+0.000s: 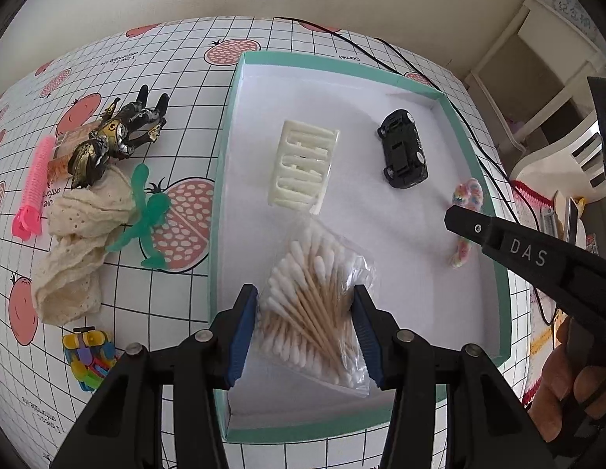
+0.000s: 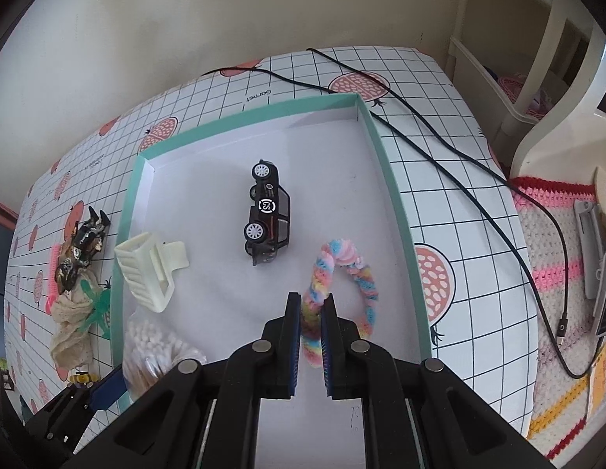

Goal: Organize objects
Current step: 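Carry the swab bag and braided ring with both tools into the tray, then open the right tool to drop the braided ring while the left tool releases the swab bag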

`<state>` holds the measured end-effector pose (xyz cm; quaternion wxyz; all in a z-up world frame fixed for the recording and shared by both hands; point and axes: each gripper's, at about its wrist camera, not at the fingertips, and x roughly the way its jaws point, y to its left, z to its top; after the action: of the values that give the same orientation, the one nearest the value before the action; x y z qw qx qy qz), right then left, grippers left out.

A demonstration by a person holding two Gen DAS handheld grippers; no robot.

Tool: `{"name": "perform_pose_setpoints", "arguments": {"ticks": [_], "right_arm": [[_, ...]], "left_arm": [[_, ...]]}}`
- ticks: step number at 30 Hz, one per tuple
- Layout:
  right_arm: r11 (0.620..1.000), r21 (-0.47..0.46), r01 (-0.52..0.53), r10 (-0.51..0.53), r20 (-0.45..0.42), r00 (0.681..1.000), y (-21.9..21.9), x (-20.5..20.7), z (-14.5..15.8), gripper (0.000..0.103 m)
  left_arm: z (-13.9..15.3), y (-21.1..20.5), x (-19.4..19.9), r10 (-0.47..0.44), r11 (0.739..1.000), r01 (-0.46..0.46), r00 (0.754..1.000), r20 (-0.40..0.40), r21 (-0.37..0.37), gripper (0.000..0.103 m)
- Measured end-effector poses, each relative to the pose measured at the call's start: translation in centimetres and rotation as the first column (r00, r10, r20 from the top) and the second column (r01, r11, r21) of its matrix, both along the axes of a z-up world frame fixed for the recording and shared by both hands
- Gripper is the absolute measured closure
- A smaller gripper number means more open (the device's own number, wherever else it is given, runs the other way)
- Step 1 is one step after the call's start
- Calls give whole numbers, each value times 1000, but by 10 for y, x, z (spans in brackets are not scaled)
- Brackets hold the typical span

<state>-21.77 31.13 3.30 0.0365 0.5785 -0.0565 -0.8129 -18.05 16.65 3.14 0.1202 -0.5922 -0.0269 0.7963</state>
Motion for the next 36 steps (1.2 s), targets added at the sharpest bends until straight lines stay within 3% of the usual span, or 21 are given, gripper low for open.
{"name": "perform_pose_setpoints", "arguments": {"ticks": [22,27,36], "right_arm": [[1000,12,-17,17,44,999,-6,1,-18,91],[1000,17,-17,16,46,999,-5,0,-17,74],[1000,-9,-12,12,-14,1000,1,4,15,73]], "left_arm": [[-4,-1,-1,-4,1000,4,1000,15,-2,52],[2,-1,-1,-10,1000,10,1000,10,3,52],[31,-1,2,-26,999,27,999,-44,21,46]]}}
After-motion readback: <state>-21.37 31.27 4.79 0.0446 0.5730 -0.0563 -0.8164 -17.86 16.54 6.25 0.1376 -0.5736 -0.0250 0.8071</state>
